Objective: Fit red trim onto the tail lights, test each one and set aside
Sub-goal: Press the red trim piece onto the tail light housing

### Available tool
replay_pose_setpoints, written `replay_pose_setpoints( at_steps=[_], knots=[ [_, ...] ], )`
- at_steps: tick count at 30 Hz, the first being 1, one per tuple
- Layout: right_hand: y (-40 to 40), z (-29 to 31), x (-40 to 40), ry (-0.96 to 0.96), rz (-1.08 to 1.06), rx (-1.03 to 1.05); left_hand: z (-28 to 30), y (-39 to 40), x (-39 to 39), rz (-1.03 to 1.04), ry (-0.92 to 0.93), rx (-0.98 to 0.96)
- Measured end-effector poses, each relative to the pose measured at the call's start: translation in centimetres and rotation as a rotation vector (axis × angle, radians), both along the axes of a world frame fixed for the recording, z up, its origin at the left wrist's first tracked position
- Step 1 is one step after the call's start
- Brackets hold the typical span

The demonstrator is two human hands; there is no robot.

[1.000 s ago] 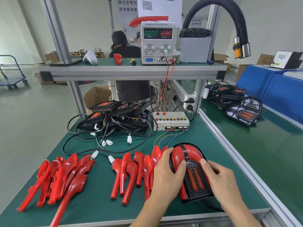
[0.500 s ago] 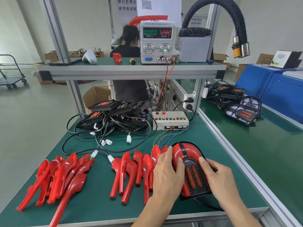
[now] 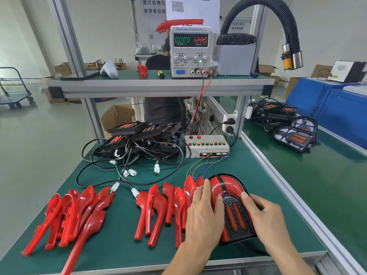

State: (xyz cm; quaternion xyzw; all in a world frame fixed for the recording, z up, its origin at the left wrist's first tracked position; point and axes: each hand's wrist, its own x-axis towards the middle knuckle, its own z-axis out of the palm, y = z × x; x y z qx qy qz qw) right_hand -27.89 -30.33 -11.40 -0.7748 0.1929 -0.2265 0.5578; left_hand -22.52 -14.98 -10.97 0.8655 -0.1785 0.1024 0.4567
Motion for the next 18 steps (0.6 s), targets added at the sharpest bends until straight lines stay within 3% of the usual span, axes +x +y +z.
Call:
replay_pose_setpoints(
  at_steps=[8,11,15,18],
  knots=[
    [0.0,0.1,0.1,-0.010,0.005,0.054,0.1,-0.3,0.5,0.020,0.057,-0.089],
    [-0.3,0.2,-0.1,-0.012,-0.005,0.066,0.1,-0.2,0.7,-0.054,0.250,-0.242],
    [-0.6,0.4,-0.5,-0.019,-0.005,0.057,0.4,0.2,1.7,-0.168,0.694,-0.524],
    [-0.6,0.8,-0.6,-0.021,0.005,0.026,0.6,0.6,1.9,-0.244,0.750,-0.555]
  ],
)
